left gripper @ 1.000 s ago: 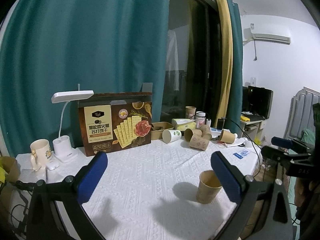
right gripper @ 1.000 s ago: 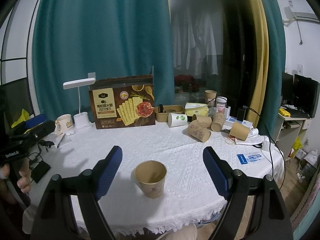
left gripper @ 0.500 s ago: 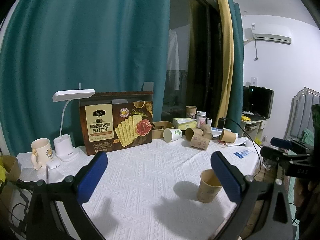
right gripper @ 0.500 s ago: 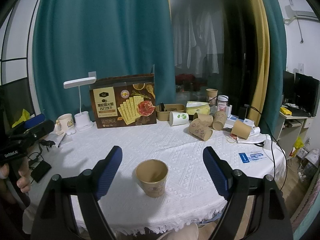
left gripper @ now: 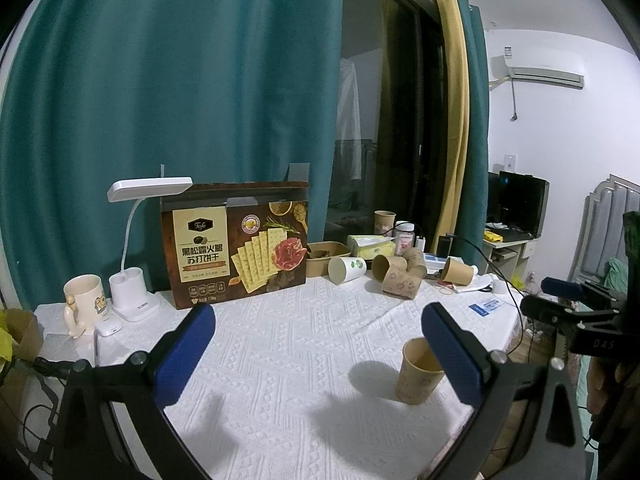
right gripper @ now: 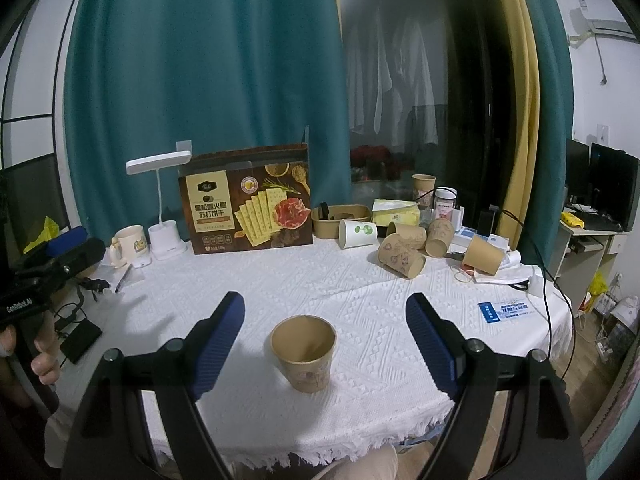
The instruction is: Flip cup upright
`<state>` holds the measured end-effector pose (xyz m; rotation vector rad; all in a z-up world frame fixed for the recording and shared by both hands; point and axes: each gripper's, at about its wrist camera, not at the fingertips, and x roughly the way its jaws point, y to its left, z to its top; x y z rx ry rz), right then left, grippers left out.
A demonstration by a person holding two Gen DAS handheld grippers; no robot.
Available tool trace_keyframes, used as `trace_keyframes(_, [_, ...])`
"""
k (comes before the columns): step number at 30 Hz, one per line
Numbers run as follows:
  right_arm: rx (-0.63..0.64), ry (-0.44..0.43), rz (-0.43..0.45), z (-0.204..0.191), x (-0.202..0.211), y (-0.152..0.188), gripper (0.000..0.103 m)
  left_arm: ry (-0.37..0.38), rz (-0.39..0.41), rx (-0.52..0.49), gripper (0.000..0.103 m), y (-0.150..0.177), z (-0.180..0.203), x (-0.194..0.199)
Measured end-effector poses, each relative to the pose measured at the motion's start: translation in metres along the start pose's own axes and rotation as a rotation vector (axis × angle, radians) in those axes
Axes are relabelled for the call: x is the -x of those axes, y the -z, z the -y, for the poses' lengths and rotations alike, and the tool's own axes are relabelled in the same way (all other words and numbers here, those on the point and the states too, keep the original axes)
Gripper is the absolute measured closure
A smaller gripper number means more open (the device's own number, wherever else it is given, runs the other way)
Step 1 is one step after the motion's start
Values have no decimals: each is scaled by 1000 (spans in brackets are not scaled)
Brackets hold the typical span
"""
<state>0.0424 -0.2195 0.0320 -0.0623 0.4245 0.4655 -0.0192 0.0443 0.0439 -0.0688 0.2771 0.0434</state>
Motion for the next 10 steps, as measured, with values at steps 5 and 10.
trace_keyframes(5, [0, 2, -1, 1, -1, -1, 22, 1, 0, 0, 0, 0, 0, 0])
trace_keyframes(10, [1, 0, -3, 1, -2, 1, 22, -1, 0, 0, 0, 0, 0, 0])
